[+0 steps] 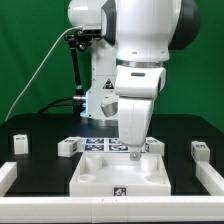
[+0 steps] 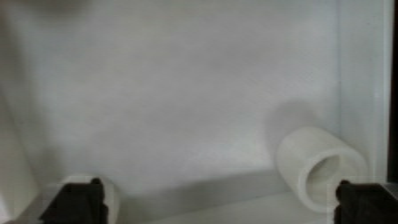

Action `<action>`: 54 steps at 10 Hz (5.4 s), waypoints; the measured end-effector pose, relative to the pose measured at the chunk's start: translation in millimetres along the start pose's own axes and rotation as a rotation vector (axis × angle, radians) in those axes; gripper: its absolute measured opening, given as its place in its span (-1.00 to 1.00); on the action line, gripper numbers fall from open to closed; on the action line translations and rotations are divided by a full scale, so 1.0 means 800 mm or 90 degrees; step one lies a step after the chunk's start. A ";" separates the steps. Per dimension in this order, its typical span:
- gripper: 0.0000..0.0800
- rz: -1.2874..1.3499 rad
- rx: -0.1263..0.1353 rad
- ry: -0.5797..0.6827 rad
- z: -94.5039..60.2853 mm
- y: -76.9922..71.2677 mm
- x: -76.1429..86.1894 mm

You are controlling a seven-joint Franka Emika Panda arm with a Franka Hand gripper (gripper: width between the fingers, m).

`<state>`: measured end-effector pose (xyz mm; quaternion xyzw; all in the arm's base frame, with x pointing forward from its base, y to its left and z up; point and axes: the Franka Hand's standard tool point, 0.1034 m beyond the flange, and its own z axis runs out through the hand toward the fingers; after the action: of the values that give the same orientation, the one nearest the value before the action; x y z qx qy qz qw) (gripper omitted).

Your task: Assemble one leg

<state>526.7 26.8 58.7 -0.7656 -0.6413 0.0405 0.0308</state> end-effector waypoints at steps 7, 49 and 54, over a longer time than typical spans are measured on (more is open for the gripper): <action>0.63 -0.111 0.000 0.016 0.042 -0.072 -0.037; 0.62 -0.085 -0.003 0.042 0.064 -0.045 0.025; 0.62 0.083 -0.027 0.033 0.010 -0.093 0.059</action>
Offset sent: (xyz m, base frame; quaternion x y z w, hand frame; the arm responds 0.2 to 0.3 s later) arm -0.0390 0.0071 -0.0077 -0.0175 0.0666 -0.0835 0.9941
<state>461.5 86.6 56.9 -0.8070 -0.5898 0.0092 0.0286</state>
